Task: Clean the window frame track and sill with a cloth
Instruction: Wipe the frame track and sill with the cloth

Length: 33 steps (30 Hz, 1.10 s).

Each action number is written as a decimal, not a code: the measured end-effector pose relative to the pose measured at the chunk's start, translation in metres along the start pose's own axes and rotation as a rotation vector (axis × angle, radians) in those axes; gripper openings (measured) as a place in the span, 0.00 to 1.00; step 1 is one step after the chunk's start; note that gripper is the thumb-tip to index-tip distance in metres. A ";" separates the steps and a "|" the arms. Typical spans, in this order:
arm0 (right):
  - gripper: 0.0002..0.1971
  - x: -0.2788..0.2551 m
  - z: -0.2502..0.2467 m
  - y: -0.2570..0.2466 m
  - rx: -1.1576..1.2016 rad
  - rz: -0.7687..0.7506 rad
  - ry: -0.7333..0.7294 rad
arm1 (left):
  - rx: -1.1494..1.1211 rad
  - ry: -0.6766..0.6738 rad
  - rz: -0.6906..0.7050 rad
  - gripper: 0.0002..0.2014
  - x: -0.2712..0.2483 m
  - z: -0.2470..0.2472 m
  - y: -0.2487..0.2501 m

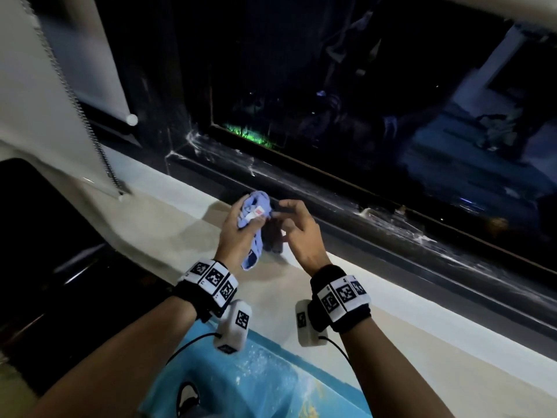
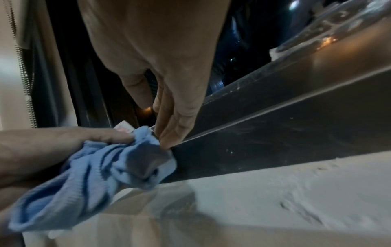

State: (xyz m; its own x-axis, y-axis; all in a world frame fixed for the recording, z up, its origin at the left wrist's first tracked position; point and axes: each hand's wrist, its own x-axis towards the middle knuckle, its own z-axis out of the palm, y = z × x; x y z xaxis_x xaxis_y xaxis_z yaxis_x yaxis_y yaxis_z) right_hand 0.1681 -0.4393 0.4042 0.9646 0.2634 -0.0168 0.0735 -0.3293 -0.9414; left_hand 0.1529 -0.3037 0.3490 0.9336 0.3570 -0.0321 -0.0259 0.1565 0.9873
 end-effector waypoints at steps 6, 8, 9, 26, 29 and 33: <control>0.19 0.020 0.015 -0.009 -0.065 -0.064 0.036 | 0.368 0.412 0.021 0.14 0.042 -0.077 0.017; 0.19 0.029 0.016 -0.008 -0.086 -0.090 0.052 | 0.549 0.480 0.127 0.16 0.064 -0.106 0.019; 0.19 0.033 0.015 -0.007 -0.105 -0.102 0.063 | 0.646 0.486 0.157 0.18 0.076 -0.119 0.016; 0.15 0.054 -0.028 -0.003 -0.487 -0.297 0.358 | 0.903 0.167 0.287 0.19 0.079 -0.102 -0.031; 0.20 0.058 -0.026 0.004 -0.745 -0.442 0.414 | 0.893 -0.050 0.406 0.16 0.082 -0.127 -0.019; 0.23 0.058 -0.024 0.018 -0.809 -0.481 0.383 | 0.933 0.231 0.334 0.19 0.114 -0.156 -0.011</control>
State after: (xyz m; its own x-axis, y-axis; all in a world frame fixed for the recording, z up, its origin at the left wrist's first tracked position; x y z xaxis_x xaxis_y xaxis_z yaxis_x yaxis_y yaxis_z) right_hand 0.2315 -0.4522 0.3941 0.7934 0.2685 0.5463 0.4879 -0.8171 -0.3070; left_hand 0.2040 -0.1210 0.3108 0.8354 0.4350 0.3359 0.1085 -0.7297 0.6751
